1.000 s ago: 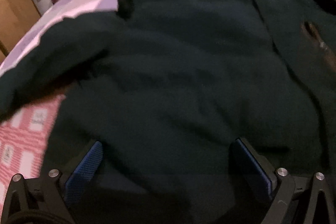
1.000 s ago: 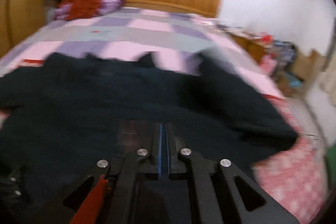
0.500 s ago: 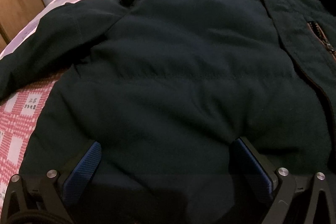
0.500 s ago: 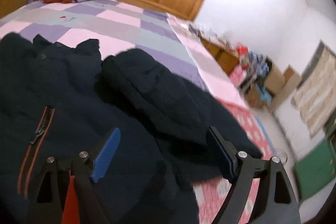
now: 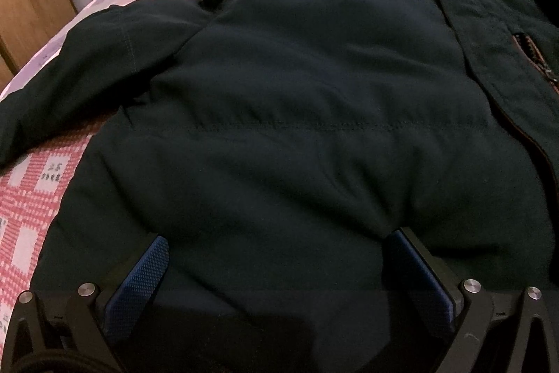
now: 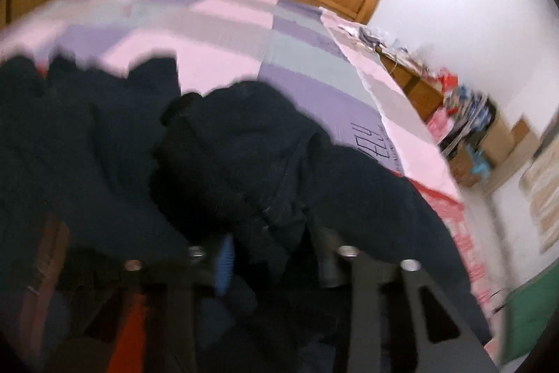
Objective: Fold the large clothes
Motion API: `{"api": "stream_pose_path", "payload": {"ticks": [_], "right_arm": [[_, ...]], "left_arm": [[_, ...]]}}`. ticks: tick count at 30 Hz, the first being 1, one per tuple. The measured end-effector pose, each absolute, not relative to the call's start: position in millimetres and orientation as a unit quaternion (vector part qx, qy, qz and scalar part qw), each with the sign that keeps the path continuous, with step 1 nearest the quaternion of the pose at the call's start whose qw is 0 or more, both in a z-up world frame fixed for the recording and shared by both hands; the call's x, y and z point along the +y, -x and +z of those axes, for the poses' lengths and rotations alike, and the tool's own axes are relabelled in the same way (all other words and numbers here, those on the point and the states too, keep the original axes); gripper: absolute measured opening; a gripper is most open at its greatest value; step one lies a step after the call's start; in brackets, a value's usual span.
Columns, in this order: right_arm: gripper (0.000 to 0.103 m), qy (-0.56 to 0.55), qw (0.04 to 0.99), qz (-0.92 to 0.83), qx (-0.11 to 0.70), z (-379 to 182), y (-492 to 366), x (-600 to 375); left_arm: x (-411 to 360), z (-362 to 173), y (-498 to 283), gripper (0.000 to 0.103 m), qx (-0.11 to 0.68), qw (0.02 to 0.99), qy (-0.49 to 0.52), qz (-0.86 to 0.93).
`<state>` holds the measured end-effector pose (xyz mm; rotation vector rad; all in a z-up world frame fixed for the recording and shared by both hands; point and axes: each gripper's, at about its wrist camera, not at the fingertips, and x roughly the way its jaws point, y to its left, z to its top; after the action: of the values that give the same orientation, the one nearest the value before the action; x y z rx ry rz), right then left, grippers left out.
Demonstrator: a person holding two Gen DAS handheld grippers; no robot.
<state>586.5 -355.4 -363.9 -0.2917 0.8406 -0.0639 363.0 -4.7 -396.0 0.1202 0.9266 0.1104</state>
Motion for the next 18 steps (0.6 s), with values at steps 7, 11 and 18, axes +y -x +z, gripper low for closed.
{"api": "stream_pose_path", "payload": {"ticks": [7,11,18], "right_arm": [[0.017,0.114,0.929,-0.022,0.353,-314.1,-543.3,-348.4],[0.017,0.117,0.945,0.004,0.305,-278.8,-505.3,-306.9],[0.017,0.065,0.947,0.132,0.284,-260.6,-474.5,-167.9]], "left_arm": [[-3.9,-396.2,-363.2,0.103,0.448,0.891,-0.055,0.051],[-2.2,-394.5,-363.6,0.103,0.45,0.89,-0.046,0.048],[18.2,-369.2,-349.6,0.101,0.437,0.898,0.006,0.048]]}}
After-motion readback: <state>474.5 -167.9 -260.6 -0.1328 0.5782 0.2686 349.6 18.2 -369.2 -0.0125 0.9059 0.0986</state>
